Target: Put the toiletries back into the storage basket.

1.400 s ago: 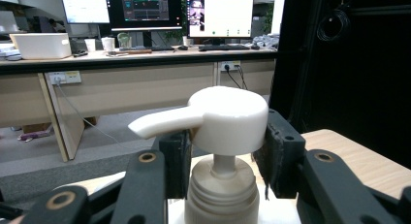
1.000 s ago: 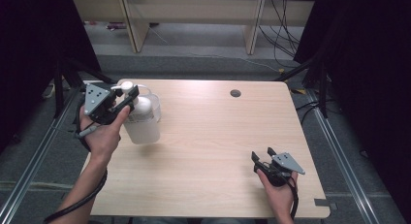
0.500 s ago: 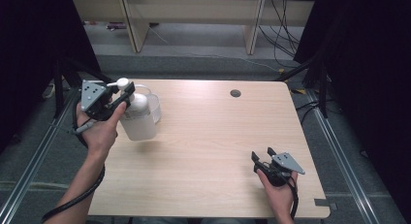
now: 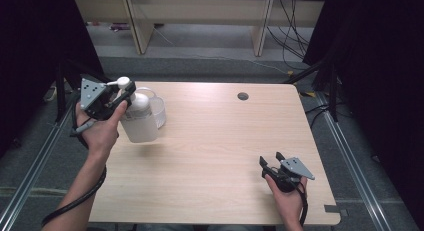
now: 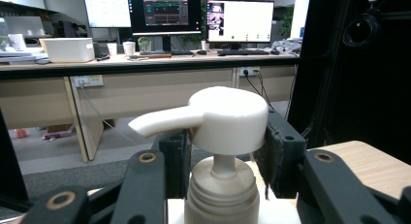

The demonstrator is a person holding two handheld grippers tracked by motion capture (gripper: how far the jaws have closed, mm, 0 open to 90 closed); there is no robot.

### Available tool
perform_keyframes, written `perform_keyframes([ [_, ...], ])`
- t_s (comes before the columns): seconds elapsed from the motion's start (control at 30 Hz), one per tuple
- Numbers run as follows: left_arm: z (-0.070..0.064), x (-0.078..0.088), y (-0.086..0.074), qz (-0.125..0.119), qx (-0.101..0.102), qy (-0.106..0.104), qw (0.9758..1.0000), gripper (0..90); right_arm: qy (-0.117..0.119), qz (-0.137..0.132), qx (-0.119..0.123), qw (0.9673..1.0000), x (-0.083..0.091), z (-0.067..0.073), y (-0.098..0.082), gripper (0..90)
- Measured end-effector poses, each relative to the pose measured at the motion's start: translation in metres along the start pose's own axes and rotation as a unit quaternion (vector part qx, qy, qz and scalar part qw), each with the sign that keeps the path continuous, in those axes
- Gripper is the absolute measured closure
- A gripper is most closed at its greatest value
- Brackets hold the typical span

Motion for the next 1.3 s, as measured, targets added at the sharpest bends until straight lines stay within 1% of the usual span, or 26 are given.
perform_keyframes([
  [0.03, 0.001, 0.0, 0.0, 0.001, 0.001, 0.001, 1.0, 59.1, 0.001, 0.002, -0.001, 1.0, 0.0, 0.0, 0.0, 34.8],
  [0.07, 0.002, -0.001, 0.002, -0.001, 0.001, 0.003, 1.0, 59.1, 0.0, 0.001, 0.007, 1.0, 0.0, -0.001, 0.0, 34.8],
  [0.1, 0.002, -0.002, 0.002, -0.001, 0.002, 0.003, 1.0, 59.1, 0.004, -0.007, -0.001, 1.0, -0.001, 0.0, 0.0, 34.8],
  [0.17, 0.003, -0.003, 0.004, -0.002, 0.002, 0.004, 1.0, 59.1, 0.004, -0.006, 0.0, 1.0, -0.001, 0.0, 0.0, 34.8],
  [0.2, 0.003, -0.003, 0.004, -0.003, 0.001, 0.005, 1.0, 59.1, 0.0, 0.002, 0.004, 1.0, 0.0, -0.001, 0.0, 34.8],
  [0.23, 0.004, -0.004, 0.005, -0.003, 0.001, 0.006, 1.0, 59.2, 0.001, 0.002, -0.001, 1.0, 0.0, 0.0, 0.0, 34.8],
  [0.3, 0.004, -0.004, 0.006, -0.004, 0.001, 0.006, 1.0, 59.1, 0.001, 0.002, -0.001, 1.0, 0.0, 0.0, 0.0, 34.8],
  [0.33, 0.004, -0.005, 0.007, -0.005, 0.001, 0.007, 1.0, 59.1, 0.004, -0.007, 0.0, 1.0, -0.001, 0.0, 0.0, 34.8],
  [0.37, 0.004, -0.006, 0.007, -0.005, 0.001, 0.008, 1.0, 59.1, 0.0, 0.003, -0.001, 1.0, 0.001, 0.0, 0.0, 34.8],
  [0.57, 0.007, -0.008, 0.01, -0.005, 0.0, 0.012, 0.9999, 59.1, 0.004, -0.006, 0.0, 1.0, -0.001, 0.0, 0.0, 34.8],
  [0.6, 0.006, -0.008, 0.01, -0.007, 0.002, 0.011, 0.9999, 59.2, 0.001, -0.004, 0.018, 0.9998, -0.001, -0.003, 0.001, 34.8],
  [0.67, 0.007, -0.009, 0.012, -0.008, 0.0, 0.011, 0.9999, 59.1, 0.003, -0.007, 0.021, 0.9998, -0.001, -0.003, 0.001, 34.8],
  [0.7, 0.007, -0.01, 0.012, -0.008, 0.001, 0.011, 0.9999, 59.2, 0.001, -0.003, 0.017, 0.9998, -0.001, -0.003, 0.001, 34.8],
  [0.77, 0.007, -0.01, 0.013, -0.008, 0.001, 0.011, 0.9999, 59.1, -0.001, 0.0, 0.02, 0.9998, 0.0, -0.003, 0.001, 34.8],
  [0.8, 0.007, -0.011, 0.014, -0.008, 0.001, 0.013, 0.9999, 59.1, 0.002, -0.002, 0.006, 1.0, 0.0, -0.001, 0.0, 34.8],
  [0.83, 0.008, -0.012, 0.014, -0.009, 0.001, 0.013, 0.9999, 59.2, 0.002, -0.002, 0.001, 1.0, 0.0, 0.0, 0.0, 34.8],
  [0.97, 0.009, -0.013, 0.016, -0.009, 0.0, 0.015, 0.9998, 59.2, 0.002, -0.002, 0.001, 1.0, 0.0, 0.0, 0.0, 34.8],
  [1.0, 0.009, -0.014, 0.016, -0.01, 0.0, 0.016, 0.9998, 59.1, 0.001, -0.003, 0.018, 0.9998, -0.001, -0.003, 0.001, 34.8],
  [1.03, 0.009, -0.014, 0.016, -0.01, 0.0, 0.016, 0.9998, 59.1, 0.001, -0.003, 0.018, 0.9998, -0.001, -0.003, 0.001, 34.8],
  [1.07, 0.009, -0.015, 0.017, -0.01, 0.0, 0.016, 0.9998, 59.1, 0.002, -0.002, 0.006, 1.0, 0.0, -0.001, 0.001, 34.8],
  [1.1, 0.009, -0.015, 0.018, -0.011, 0.001, 0.017, 0.9998, 59.2, 0.001, -0.003, 0.015, 0.9999, 0.0, -0.003, 0.001, 34.8],
  [1.13, 0.009, -0.015, 0.018, -0.011, 0.001, 0.017, 0.9998, 59.1, 0.001, -0.003, 0.015, 0.9999, 0.0, -0.003, 0.001, 34.8],
  [1.17, 0.01, -0.016, 0.019, -0.011, 0.0, 0.018, 0.9998, 59.1, 0.002, 0.002, -0.001, 1.0, 0.0, 0.0, 0.0, 34.8],
  [1.2, 0.01, -0.016, 0.02, -0.011, 0.0, 0.018, 0.9998, 59.2, 0.003, 0.0, -0.001, 1.0, 0.0, 0.0, 0.0, 34.8],
  [1.23, 0.01, -0.017, 0.021, -0.012, 0.0, 0.019, 0.9998, 59.2, 0.002, -0.003, 0.017, 0.9998, -0.001, -0.003, 0.001, 34.8],
  [1.3, 0.01, -0.018, 0.023, -0.013, 0.001, 0.019, 0.9997, 59.1, 0.001, -0.003, 0.018, 0.9998, -0.001, -0.003, 0.001, 34.8],
])
Point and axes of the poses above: each handheld gripper's, and its own axes: x roughly backward along the jaws, y roughly out of its top, z roughly to its left, the point moved 5 cm from there along -x, roughly forward along the jaws, and after that the axes turned 12 degrees about y, right-handed, at the moved point
